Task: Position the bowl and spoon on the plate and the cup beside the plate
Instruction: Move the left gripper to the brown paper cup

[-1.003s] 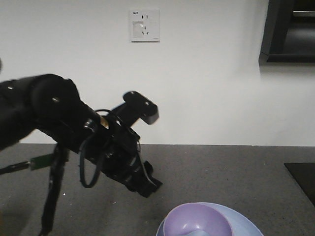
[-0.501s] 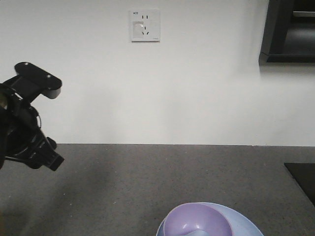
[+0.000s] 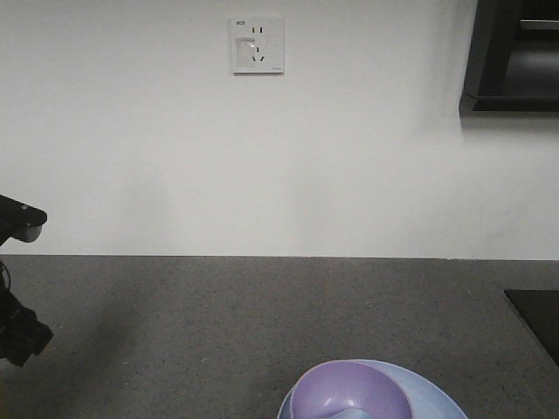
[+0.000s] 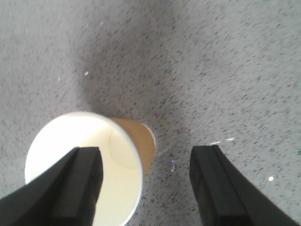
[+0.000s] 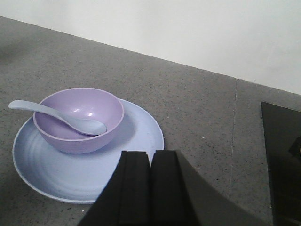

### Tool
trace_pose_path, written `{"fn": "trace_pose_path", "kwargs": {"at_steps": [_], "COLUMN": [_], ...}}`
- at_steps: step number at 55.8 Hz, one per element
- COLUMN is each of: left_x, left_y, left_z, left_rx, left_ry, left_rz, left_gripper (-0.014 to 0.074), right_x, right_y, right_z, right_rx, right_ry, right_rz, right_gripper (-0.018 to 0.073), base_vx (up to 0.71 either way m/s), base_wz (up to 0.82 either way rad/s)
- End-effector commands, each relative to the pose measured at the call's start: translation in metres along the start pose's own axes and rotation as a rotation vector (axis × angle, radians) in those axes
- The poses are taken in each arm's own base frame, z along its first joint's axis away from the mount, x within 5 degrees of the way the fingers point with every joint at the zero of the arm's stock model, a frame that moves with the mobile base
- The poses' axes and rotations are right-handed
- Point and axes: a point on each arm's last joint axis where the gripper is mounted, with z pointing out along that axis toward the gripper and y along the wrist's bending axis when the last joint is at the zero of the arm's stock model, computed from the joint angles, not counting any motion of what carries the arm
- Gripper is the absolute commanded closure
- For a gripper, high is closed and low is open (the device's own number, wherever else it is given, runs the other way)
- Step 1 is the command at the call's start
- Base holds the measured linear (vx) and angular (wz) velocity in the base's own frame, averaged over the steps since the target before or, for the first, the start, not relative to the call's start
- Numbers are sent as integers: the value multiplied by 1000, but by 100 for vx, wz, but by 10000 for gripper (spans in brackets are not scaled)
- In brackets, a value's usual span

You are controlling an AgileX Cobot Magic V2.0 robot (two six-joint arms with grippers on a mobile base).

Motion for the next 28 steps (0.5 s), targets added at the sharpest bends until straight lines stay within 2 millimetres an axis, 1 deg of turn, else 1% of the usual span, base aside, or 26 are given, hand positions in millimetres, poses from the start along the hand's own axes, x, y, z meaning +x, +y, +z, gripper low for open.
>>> {"fn": "trace_pose_path", "kwargs": {"at_steps": [1, 21, 25, 28], "left_x": [5, 16, 17, 18], "left_y": [4, -2, -3, -3], "left_z": [-14, 14, 18, 20], "left_rx": [-19, -8, -7, -6], "left_ry": [-42, 23, 22, 20], "left_rz": [-19, 3, 11, 16], "left_gripper": [74, 74, 85, 113], "right_x": [-14, -14, -14, -14], "right_y": [-3, -3, -3, -3], "right_z": [-3, -3, -3, -3], "right_rx": [21, 21, 21, 21], "right_ry": [-88, -88, -88, -88], "right_rz": [-4, -4, -4, -4], "right_gripper": [568, 568, 568, 568], "base_vx": [0, 0, 0, 0], "base_wz": [0, 0, 0, 0]}}
